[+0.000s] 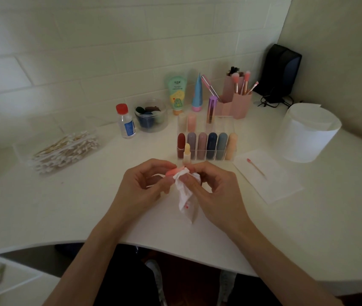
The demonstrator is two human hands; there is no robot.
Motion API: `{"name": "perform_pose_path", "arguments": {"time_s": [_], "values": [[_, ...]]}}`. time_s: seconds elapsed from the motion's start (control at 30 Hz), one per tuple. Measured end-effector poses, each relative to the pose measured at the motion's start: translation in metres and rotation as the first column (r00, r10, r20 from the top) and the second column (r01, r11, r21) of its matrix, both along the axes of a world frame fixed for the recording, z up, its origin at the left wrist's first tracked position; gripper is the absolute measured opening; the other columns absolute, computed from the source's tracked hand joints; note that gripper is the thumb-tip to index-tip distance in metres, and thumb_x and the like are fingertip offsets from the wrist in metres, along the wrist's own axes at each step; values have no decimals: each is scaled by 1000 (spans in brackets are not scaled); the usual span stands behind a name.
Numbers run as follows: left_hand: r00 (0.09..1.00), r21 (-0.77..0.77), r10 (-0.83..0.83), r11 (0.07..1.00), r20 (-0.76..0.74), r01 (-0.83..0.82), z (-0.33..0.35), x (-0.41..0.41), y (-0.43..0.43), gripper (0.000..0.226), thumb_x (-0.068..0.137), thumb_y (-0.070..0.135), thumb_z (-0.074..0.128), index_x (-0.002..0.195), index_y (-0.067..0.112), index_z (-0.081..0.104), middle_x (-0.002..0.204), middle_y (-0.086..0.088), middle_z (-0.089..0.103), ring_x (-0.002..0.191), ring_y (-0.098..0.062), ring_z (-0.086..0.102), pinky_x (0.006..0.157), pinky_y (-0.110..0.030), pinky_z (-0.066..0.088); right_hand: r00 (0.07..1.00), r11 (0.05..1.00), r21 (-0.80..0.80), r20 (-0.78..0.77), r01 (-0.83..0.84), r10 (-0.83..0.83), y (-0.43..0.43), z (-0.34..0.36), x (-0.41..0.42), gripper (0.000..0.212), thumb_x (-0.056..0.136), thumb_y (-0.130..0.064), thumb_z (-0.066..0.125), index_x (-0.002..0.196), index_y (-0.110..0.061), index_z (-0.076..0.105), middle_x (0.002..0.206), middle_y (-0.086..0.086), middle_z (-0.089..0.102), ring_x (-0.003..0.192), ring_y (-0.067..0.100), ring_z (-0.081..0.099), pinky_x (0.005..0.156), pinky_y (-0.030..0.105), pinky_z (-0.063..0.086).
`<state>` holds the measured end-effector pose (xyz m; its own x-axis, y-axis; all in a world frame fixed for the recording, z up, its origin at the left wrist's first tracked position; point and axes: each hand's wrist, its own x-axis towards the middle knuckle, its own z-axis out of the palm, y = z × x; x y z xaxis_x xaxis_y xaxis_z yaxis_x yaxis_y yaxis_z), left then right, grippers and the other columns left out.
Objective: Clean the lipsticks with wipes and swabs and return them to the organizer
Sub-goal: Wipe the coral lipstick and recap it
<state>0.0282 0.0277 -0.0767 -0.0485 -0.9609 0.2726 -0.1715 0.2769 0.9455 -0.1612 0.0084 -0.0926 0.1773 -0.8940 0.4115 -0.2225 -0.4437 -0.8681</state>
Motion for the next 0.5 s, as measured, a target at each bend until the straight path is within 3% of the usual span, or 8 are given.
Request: {"name": "perform_pose_path", "arguments": {"time_s": [0.07, 0.17, 0.23, 0.37, 0.5], "values": [[1000, 84, -20, 996, 0, 20, 2, -2, 1, 33, 96, 30, 53, 110, 6, 72, 72, 3, 71, 52, -13, 55, 51, -17, 41, 1000, 999, -37, 11, -7, 7, 0, 1, -1, 25, 92, -39, 69, 109, -22, 75, 97, -12, 75, 91, 11, 71, 81, 22, 58], [999, 122, -41, 992, 25, 38, 0, 0, 0, 48, 101, 34, 43, 86, 0, 74, 55, 3, 62, 45, -10, 45, 51, -16, 37, 1000, 999, -48, 3, -10, 10, 2, 0, -1, 29, 93, -43, 70, 110, -20, 74, 99, -9, 75, 93, 10, 71, 82, 21, 58], [998, 73, -31, 997, 52, 28, -1, 0, 0, 38, 98, 29, 51, 88, 2, 75, 59, 4, 65, 47, -8, 47, 52, -15, 38, 1000, 999, -50, 9, -5, 5, 2, 0, -1, 33, 92, -45, 68, 110, -18, 75, 98, -8, 75, 92, 12, 71, 82, 24, 59], [1000, 43, -1, 999, 21, 0, -1, 0, 0, 27, 85, 27, 68, 106, 11, 74, 90, -3, 76, 60, -15, 58, 50, -22, 45, 1000, 999, -42, 10, -7, 8, -1, -2, -1, 29, 92, -38, 71, 110, -16, 77, 97, -8, 76, 91, 12, 71, 82, 29, 60], [1000, 134, -16, 991, -22, 19, 3, -3, 2, 33, 94, 31, 55, 114, 10, 70, 73, -2, 71, 47, -16, 50, 43, -22, 37, 1000, 998, -70, 11, 4, -3, 1, 1, 0, 27, 93, -42, 67, 109, -22, 75, 98, -12, 74, 92, 11, 70, 82, 26, 59]]}}
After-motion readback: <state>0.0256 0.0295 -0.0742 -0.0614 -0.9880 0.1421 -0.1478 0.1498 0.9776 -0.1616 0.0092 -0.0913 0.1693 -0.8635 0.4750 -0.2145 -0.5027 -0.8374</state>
